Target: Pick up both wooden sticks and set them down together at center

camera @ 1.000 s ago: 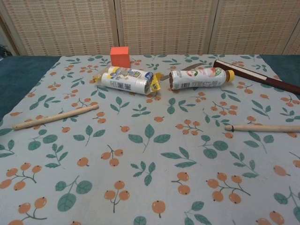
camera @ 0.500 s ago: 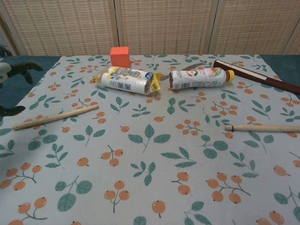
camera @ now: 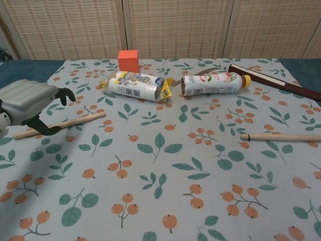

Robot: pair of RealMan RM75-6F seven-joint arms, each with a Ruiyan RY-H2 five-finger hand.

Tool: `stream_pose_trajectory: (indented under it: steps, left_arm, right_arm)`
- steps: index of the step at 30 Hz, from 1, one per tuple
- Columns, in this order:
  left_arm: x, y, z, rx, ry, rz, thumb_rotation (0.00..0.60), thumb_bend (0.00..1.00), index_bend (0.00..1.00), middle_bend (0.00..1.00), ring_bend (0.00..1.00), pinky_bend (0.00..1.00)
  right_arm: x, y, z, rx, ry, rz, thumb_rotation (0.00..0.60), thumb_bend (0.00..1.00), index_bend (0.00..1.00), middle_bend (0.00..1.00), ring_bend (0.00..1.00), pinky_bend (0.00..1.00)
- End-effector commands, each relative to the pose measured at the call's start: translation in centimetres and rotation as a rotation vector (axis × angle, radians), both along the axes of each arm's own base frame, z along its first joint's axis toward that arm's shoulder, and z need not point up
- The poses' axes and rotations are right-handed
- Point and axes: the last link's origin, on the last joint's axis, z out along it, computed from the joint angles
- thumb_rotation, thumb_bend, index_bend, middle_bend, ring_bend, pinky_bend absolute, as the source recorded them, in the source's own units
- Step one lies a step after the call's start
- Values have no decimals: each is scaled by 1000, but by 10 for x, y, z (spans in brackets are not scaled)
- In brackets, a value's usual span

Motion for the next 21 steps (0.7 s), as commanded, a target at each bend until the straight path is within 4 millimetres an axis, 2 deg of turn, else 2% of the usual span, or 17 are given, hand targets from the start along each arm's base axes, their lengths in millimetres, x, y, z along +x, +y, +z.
stream_pose_trajectory:
  steps: [1, 5, 13, 21]
  left_arm:
    - [1, 1, -3, 4, 3, 3, 600, 301, 241, 295, 1000, 1000]
    - [7, 1, -11, 20, 19, -15, 600, 302, 262, 318, 1000, 1000]
    - [2, -3, -23, -9, 50, -15, 600, 303, 259, 325, 1000, 1000]
    - [-7, 5, -34, 40, 70, -18, 600, 305, 296, 375, 1000, 1000]
  right_arm:
    - [0, 0, 0, 3, 0, -2, 600, 145, 0, 0, 0, 164]
    - [0, -1, -2, 22, -2, -8, 600, 144, 0, 0, 0, 164]
    - [0, -2, -2, 33, -7, -14, 600, 144, 0, 0, 0, 164]
    - [0, -2, -3, 53, -9, -19, 600, 144, 0, 0, 0, 164]
